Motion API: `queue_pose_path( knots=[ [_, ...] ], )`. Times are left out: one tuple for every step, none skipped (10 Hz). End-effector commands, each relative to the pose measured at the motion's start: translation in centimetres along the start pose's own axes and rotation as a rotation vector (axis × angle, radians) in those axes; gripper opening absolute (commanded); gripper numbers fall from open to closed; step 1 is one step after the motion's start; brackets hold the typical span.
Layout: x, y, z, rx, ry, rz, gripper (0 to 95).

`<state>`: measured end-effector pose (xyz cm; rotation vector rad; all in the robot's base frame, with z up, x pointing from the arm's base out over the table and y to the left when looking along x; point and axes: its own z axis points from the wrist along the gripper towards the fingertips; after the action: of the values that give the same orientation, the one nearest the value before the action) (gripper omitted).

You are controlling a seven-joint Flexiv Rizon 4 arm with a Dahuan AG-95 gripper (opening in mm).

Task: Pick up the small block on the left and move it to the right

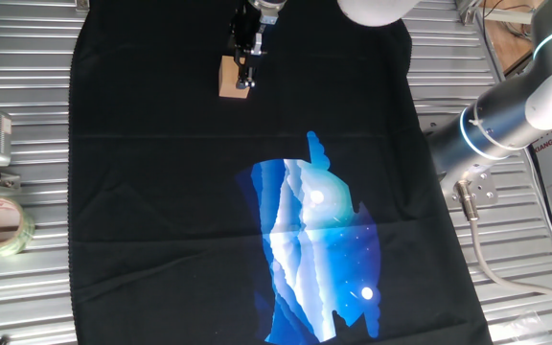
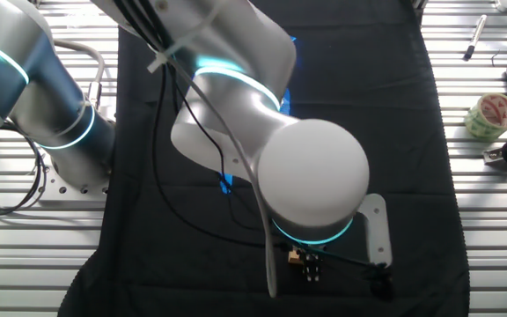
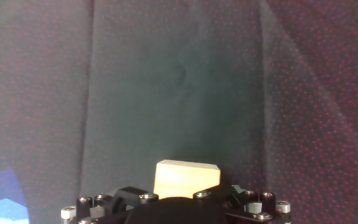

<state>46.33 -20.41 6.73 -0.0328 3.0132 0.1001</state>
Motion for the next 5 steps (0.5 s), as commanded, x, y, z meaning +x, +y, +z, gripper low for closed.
queue_pose_path(
  knots=[
    [-0.04,-0.14,0.19,0.004,-0.002,-0.010,95.0],
    [-0.05,-0.17,0.30,0.006,-0.002,-0.015,95.0],
    [-0.05,-0.19,0.54,0.010,-0.004,-0.028,95.0],
    [-0.03,-0.19,0.63,0.009,-0.009,-0.031,95.0],
    [-0.02,-0.20,0.69,0.006,-0.014,-0.030,95.0]
  ],
)
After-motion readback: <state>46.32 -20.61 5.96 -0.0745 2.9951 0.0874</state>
